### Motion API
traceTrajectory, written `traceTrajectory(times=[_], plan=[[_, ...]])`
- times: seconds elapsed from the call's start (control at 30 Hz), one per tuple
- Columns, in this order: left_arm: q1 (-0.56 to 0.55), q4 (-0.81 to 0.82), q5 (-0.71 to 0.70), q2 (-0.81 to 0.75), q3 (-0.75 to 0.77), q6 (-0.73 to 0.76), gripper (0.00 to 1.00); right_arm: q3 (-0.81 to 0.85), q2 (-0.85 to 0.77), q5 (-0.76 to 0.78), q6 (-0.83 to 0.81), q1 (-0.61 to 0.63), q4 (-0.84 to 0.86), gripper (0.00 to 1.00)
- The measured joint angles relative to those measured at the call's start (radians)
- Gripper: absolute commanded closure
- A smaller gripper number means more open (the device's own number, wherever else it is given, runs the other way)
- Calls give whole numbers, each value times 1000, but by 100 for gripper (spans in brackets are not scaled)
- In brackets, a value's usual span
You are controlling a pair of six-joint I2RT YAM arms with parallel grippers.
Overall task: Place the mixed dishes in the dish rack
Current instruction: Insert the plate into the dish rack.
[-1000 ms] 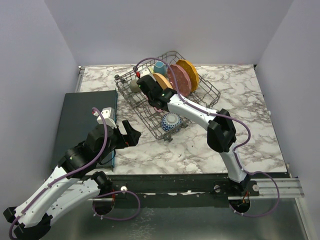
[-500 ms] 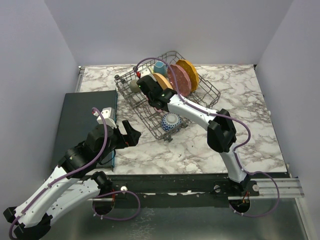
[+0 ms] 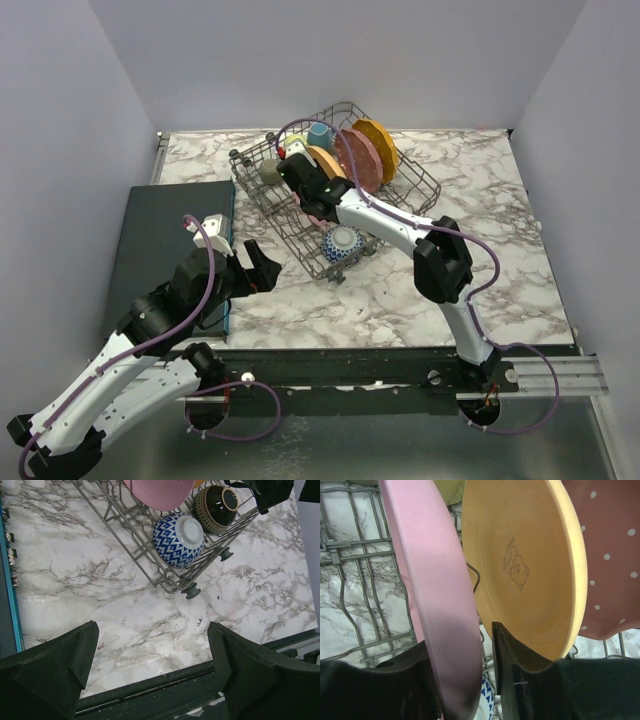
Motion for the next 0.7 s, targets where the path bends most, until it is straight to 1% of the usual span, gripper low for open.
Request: traceTrajectory(times=[0.23, 0.37, 0.7], plan=[[1, 0, 0, 4, 0, 0, 1, 0, 0, -5, 3, 0, -4, 50], [2, 0, 0, 4, 0, 0, 1, 1, 0, -10, 20, 0, -8, 43], [5, 0, 0, 4, 0, 0, 1, 10, 0, -41, 63, 0, -36, 39]])
